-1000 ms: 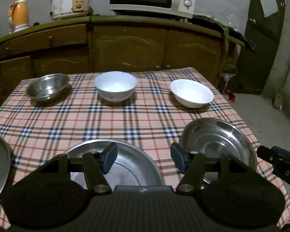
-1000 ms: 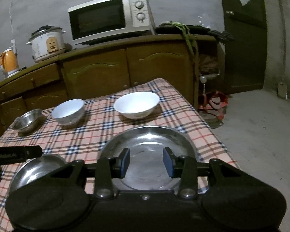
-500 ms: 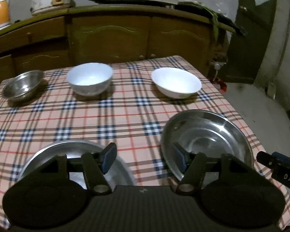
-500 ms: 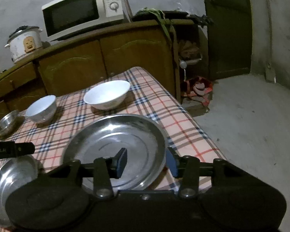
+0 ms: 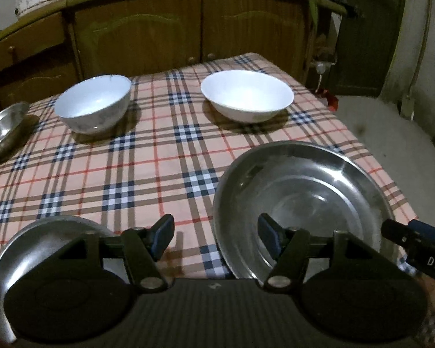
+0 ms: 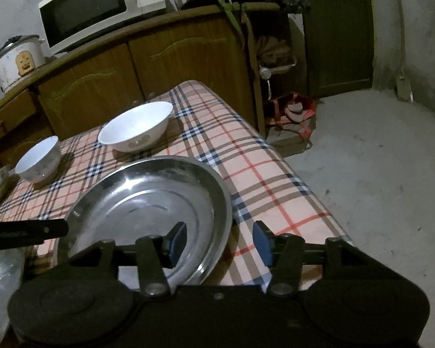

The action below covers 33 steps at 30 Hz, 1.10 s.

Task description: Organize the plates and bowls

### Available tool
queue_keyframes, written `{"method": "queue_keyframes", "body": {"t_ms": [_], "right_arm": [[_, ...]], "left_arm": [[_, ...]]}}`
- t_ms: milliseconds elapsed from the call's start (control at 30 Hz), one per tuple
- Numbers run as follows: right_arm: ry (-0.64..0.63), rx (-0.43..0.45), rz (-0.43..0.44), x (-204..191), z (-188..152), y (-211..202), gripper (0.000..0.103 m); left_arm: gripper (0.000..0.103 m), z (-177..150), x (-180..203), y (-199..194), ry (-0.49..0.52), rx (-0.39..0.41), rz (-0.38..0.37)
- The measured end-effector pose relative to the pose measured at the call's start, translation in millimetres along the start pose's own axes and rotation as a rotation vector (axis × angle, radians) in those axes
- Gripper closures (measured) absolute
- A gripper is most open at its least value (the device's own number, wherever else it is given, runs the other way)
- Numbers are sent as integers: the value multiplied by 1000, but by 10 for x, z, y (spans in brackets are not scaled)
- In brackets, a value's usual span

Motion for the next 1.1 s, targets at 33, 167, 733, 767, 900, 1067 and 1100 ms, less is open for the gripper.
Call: {"method": "queue_keyframes", "body": {"t_ms": [33,167,733,767,900,1067,1100], "right_arm": [[1,-5,0,-2,-7,31,41],[16,-26,9,-6,-49,139,41],[63,-31,2,35,-26,249,79],[62,-24,1,38,-5,224,79],[57,15,-2,37,113,64,79],[41,65,-11,33,283,-183,79],[35,76,-13,34,320,-245,79]], "left_arm": [[38,1,1,33,2,-4,3],[39,25,32,134,7,-13,-8],[83,27,83,326,21,-42,-22],[84,47,91,298,19,-35,-26],[84,148,134,147,29,4,-34],[84,268,221,-93,44,47,-40],[84,296,235,-149,47,60,-42]]}}
Point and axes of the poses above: each gripper's, at about its wrist camera, not at the fingertips, and y roughly the way its jaws point, x to its right, z to its top, the point moved 9 cm from there along y, roughly the way its jaws point, and after that the axes turned 8 degrees about x, right-handed, at the moved point
